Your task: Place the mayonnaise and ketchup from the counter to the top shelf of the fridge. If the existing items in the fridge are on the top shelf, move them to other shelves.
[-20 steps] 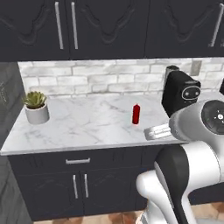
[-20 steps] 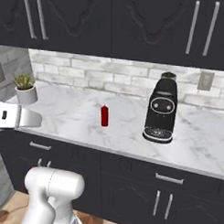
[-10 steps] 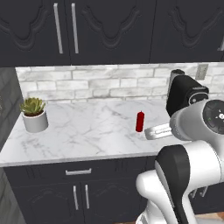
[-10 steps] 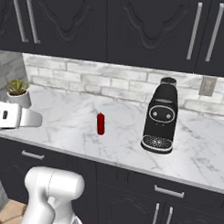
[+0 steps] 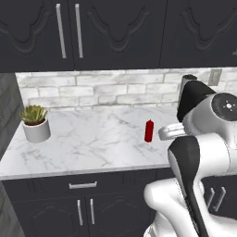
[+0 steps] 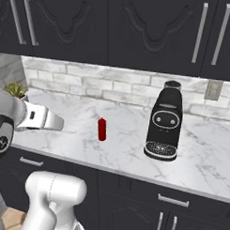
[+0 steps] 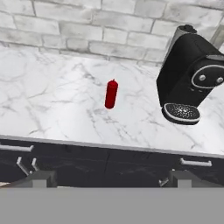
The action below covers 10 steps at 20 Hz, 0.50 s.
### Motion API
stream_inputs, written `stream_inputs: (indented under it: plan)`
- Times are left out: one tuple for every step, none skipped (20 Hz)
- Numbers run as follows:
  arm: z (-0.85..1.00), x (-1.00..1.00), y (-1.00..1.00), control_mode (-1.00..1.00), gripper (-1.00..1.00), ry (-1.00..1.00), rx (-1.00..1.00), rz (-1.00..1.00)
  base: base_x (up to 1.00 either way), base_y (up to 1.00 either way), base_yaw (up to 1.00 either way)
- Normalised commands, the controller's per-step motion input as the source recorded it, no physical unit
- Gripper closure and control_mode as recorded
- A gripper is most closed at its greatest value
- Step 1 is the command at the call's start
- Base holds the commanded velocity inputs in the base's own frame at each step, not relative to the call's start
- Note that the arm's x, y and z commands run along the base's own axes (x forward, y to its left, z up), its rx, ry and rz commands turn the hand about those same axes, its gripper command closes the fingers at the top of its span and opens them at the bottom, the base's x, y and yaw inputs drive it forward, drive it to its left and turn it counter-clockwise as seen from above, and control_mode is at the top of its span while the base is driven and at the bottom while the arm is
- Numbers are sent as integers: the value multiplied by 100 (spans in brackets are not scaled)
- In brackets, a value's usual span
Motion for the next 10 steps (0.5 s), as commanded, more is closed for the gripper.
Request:
stream_inputs:
  plan:
    - [-67,94,-54,-100,-100,25,19,-10,0,0,0]
    - [-71,94,-49,-100,-100,24,19,-11,0,0,0]
    - [-75,86,-46,-100,-100,20,18,-11,0,0,0]
    - [-76,96,-40,-100,-100,19,17,-10,0,0,0]
    - [-73,100,-36,-100,-100,17,15,-10,0,0,0]
    - [-74,100,-28,-100,-100,11,11,-11,0,0,0]
    - [-72,100,-28,-100,-100,11,10,-10,0,0,0]
    - [-69,100,-21,-100,-100,9,7,-9,0,0,0]
    - [-62,100,-11,-100,-100,5,2,-7,0,0,0]
    - [-60,100,-6,-100,-100,3,1,-6,0,0,0]
